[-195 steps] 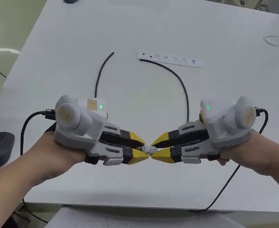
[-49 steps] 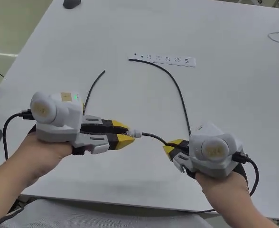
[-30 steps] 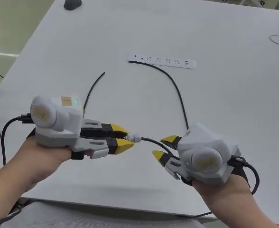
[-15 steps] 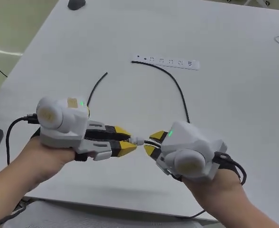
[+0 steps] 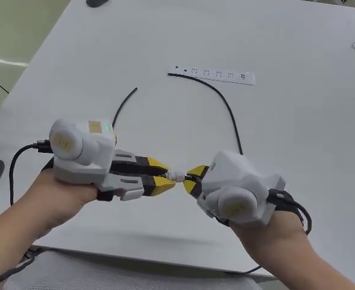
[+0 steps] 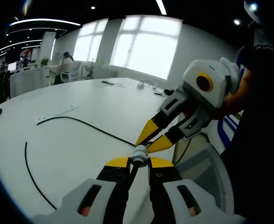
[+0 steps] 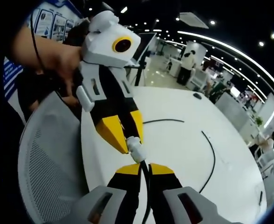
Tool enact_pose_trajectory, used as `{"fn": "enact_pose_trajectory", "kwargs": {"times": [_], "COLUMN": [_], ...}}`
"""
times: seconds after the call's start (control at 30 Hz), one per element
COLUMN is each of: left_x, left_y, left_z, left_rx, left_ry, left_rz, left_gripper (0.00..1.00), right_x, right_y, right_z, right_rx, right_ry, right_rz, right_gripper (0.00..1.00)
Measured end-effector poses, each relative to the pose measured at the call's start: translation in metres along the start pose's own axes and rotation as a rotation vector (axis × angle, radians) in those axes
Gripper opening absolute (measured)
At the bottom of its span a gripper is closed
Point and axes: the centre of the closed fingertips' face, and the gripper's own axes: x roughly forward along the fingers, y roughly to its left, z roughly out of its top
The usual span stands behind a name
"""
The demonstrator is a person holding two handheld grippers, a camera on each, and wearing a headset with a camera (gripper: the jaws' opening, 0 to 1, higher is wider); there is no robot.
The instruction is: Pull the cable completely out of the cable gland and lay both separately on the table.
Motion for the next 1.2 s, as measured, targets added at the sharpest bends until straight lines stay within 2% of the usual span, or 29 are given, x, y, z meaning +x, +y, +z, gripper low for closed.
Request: {"fn": "enact_pose_trajectory", "kwargs": {"times": [0.4,0.77,1.03,1.2], "left_x": [0.001,-0.001,-0.005,-0.006], "left_y": [-0.002,-0.003,-0.003,-0.006], "left_z": [-0.001,-0.001,-0.002,-0.005], "left_rx": [-0.005,-0.001,-0.002,-0.004], "left_ry": [-0.002,-0.005,-0.007,-0.01], "left_rz": [0.004,0.008,0.004,-0.009], "left_gripper": [0.15,0.15,0.15,0.15], "right_x": [0.0,-0.002,-0.003,-0.002], "right_y": [0.0,-0.005,-0.01,-0.011], "right_z": [-0.004,-0.019,-0.033,-0.048], "right_rx": [0.062,0.133,0.223,0.329], "right_ry": [0.0,0.011,0.032,0.056], "right_rz": [0.009,-0.003,-0.033,-0.052], "right_gripper": [0.0,0.0,0.0,0.0]}}
